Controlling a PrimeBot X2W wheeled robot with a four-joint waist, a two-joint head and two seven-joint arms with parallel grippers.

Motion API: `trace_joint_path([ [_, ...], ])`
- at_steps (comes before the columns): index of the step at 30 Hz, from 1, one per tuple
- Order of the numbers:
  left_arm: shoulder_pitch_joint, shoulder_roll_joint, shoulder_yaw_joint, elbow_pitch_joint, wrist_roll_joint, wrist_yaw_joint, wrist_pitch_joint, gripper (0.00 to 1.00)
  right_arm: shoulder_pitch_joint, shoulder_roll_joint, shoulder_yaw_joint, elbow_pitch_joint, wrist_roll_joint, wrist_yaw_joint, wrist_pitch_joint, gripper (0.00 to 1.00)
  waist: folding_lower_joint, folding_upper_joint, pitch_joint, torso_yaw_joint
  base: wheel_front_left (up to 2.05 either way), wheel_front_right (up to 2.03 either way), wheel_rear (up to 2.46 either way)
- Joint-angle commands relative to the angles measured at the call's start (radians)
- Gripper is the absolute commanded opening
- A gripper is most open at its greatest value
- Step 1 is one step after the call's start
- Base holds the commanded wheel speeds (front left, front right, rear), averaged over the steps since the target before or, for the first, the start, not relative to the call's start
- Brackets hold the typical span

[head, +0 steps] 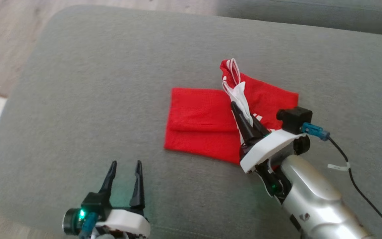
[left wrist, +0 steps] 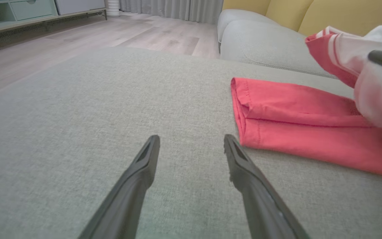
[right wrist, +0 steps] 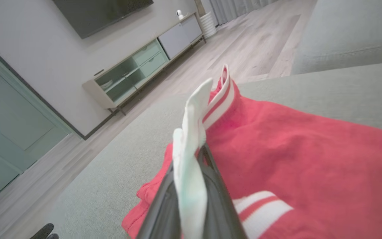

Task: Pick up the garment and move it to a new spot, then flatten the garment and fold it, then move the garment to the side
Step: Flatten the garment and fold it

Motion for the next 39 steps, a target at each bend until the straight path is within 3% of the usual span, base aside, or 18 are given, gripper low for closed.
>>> trace_joint_path([
  [1, -0.035, 0.002, 0.014, -0.024, 0.004, -0.002, -0.006, 1.0, -0.047, 0.029, 0.02, -0.004, 0.009, 0.003, -0.005, 0.0, 0.0, 0.0, 0.009, 0.067, 0.0, 0.0, 0.0],
  [8, -0.048, 0.002, -0.039, -0.024, -0.007, -0.002, -0.006, 1.0, -0.093, 0.044, 0.069, 0.084, 0.063, 0.003, -0.036, 0.0, 0.0, 0.0, 0.014, 0.134, 0.0, 0.0, 0.0],
  [9, -0.048, 0.002, -0.041, -0.024, -0.007, -0.001, -0.006, 1.0, -0.096, 0.045, 0.079, 0.082, 0.086, 0.003, -0.042, 0.31, 0.0, 0.0, 0.015, 0.135, 0.0, 0.0, 0.0],
  [10, -0.047, 0.002, -0.042, -0.024, -0.008, 0.001, -0.006, 1.0, -0.101, 0.045, 0.085, 0.087, 0.101, 0.003, -0.048, 0.82, 0.0, 0.0, 0.014, 0.135, 0.0, 0.0, 0.0],
  [11, -0.046, 0.002, -0.041, -0.023, -0.008, 0.003, -0.006, 1.0, -0.105, 0.045, 0.089, 0.092, 0.114, 0.003, -0.053, 1.0, 0.0, 0.0, 0.013, 0.132, 0.0, 0.0, 0.0],
  [16, -0.046, 0.002, -0.015, -0.025, -0.002, 0.008, -0.006, 1.0, -0.117, 0.045, 0.044, 0.105, 0.09, 0.003, -0.069, 1.0, 0.0, 0.0, 0.002, 0.077, 0.0, 0.0, 0.0],
  [24, -0.067, 0.002, 0.031, -0.031, 0.018, 0.004, -0.006, 1.0, 0.03, 0.036, -0.312, 0.039, -0.204, 0.003, -0.07, 1.0, 0.0, 0.0, -0.03, -0.05, 0.0, 0.0, 0.0],
  [29, -0.069, 0.002, 0.068, -0.032, 0.035, 0.011, -0.006, 1.0, 0.129, 0.041, -0.476, -0.02, -0.358, 0.003, -0.07, 1.0, 0.0, 0.0, -0.052, -0.118, 0.0, 0.0, 0.0],
  [34, -0.046, 0.002, 0.108, -0.031, 0.057, 0.014, -0.006, 1.0, 0.21, 0.045, -0.547, -0.061, -0.444, 0.003, -0.07, 1.0, 0.0, 0.0, -0.074, -0.164, 0.0, 0.0, 0.0],
  [39, 0.01, 0.002, 0.148, -0.029, 0.058, 0.018, -0.006, 1.0, 0.285, 0.045, -0.542, -0.063, -0.449, 0.003, -0.07, 1.0, 0.0, 0.0, -0.105, -0.196, 0.0, 0.0, 0.0],
])
